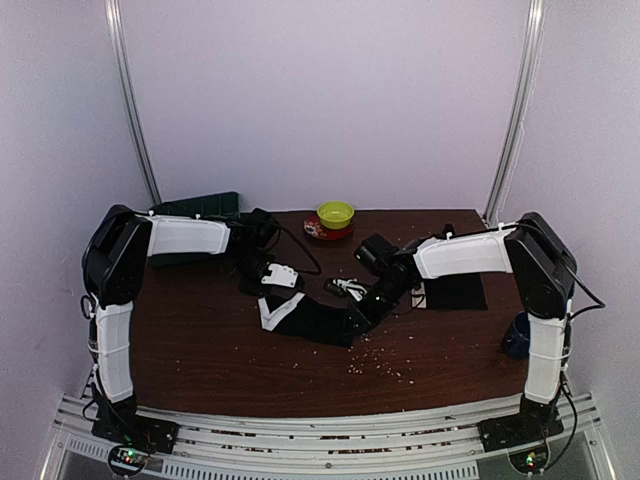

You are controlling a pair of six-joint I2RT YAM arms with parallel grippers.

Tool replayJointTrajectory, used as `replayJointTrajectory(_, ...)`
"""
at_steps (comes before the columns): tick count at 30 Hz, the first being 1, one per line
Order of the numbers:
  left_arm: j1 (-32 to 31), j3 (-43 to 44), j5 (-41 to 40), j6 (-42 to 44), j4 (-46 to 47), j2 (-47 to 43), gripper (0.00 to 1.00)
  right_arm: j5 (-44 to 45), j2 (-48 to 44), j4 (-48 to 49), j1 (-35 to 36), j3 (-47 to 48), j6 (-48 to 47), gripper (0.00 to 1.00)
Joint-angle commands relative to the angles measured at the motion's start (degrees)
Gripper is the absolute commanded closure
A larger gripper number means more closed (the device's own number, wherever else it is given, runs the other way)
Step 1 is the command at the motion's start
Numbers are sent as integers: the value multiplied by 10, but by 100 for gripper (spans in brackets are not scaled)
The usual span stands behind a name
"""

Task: Roll the underwear
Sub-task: Move the underwear to the center of the board.

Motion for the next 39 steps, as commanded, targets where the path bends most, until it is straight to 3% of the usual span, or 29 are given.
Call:
replayJointTrajectory(1, 5, -15, -16, -13, 60, 9, 88, 8, 4, -11, -1, 31, 5, 96)
replayJointTrajectory(6, 6, -36, -31, -5, 86, 5, 100, 30, 21, -31, -3, 63, -3, 93)
replayJointTrajectory(21, 7, -49, -44, 3, 130, -3, 100, 29, 124, -83, -40, 175, -26, 93)
replayJointTrajectory(22, 8, -49, -50, -5, 142, -5, 96, 25, 121, -81, -40, 169, -24, 94)
replayJointTrajectory(24, 16, -39, -54, -29, 162, -15, 75, 21, 104, -59, -37, 140, -16, 94)
replayJointTrajectory(29, 46, 10, -32, -78, 144, -56, 35, 12, 52, 9, -20, 58, 16, 96)
replayJointTrajectory(34, 53, 3, 36, -64, 99, -105, 16, 21, 11, 58, 24, 15, 46, 96)
replayJointTrajectory(39, 53, 62, 208, -43, -50, -85, 14, 62, -14, 112, 64, -21, 102, 95)
